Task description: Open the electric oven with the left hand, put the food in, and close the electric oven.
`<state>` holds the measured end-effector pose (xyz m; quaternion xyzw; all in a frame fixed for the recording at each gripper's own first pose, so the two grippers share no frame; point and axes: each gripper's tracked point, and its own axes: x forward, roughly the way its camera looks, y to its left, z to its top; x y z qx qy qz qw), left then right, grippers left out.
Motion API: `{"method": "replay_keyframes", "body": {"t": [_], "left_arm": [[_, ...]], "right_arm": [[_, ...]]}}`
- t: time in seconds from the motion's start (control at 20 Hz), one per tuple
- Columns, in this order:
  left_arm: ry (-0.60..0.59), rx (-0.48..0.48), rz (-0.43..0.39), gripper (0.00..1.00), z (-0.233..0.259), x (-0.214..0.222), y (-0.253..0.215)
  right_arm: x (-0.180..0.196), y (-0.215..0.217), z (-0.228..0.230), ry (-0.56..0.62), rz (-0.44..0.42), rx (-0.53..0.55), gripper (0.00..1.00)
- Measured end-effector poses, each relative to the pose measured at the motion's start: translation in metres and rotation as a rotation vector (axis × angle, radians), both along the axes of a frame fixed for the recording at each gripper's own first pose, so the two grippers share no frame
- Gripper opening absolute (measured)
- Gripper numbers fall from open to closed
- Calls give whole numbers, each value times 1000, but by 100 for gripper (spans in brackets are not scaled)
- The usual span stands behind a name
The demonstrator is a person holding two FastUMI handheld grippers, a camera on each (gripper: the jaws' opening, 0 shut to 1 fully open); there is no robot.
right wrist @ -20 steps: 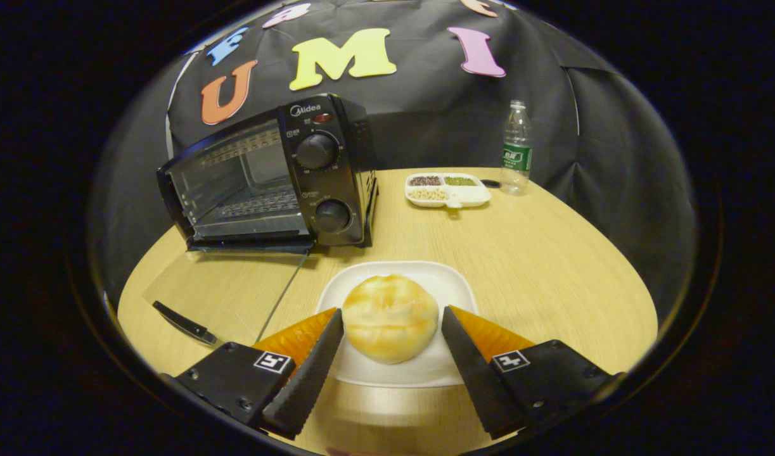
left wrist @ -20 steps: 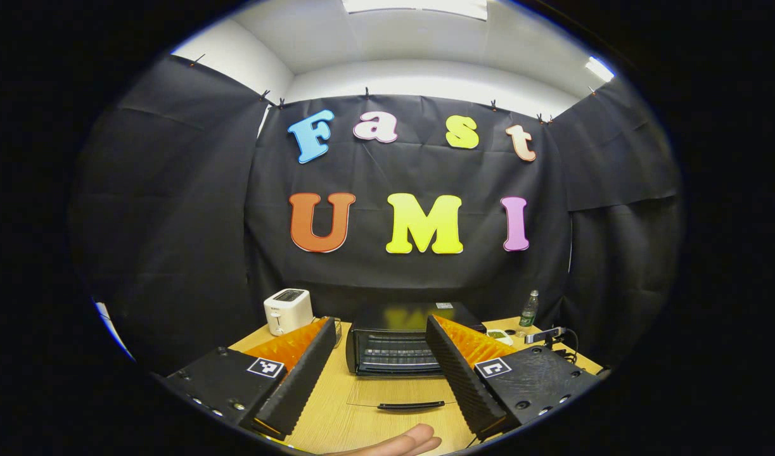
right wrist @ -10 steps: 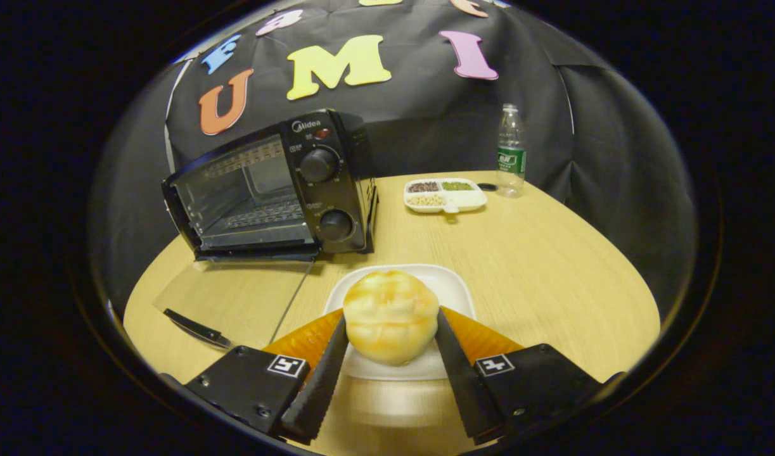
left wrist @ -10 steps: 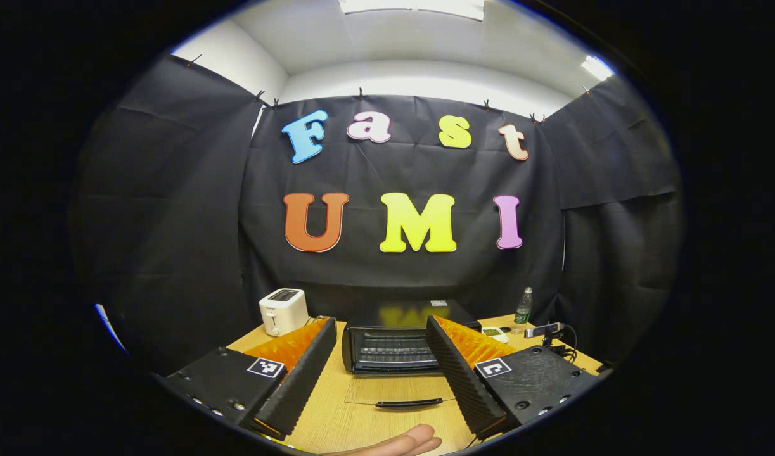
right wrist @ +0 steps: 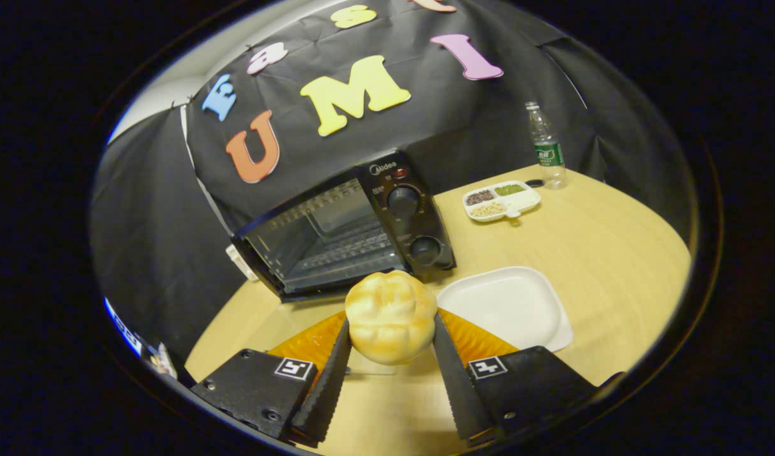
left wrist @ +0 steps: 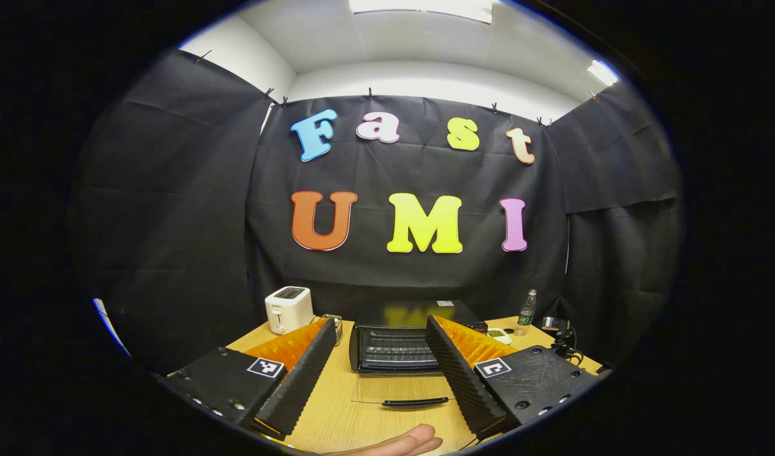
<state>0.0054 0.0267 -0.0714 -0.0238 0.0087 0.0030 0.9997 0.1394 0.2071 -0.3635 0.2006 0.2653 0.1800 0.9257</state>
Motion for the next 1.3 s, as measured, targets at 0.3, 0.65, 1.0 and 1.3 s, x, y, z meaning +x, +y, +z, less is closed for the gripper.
{"method": "replay_keyframes", "body": {"t": [0.3,0.65,1.0,1.3], "left_arm": [[-9,-3,28,84,-2,-5,22],[0,-22,68,93,-7,0,51],[21,0,60,94,-12,7,58],[25,15,41,93,-15,13,59]], "right_arm": [[15,66,29,-30,-26,284,75],[69,128,25,6,-126,266,75],[140,151,16,-77,-200,113,78],[183,150,15,-189,-184,-24,75]]}}
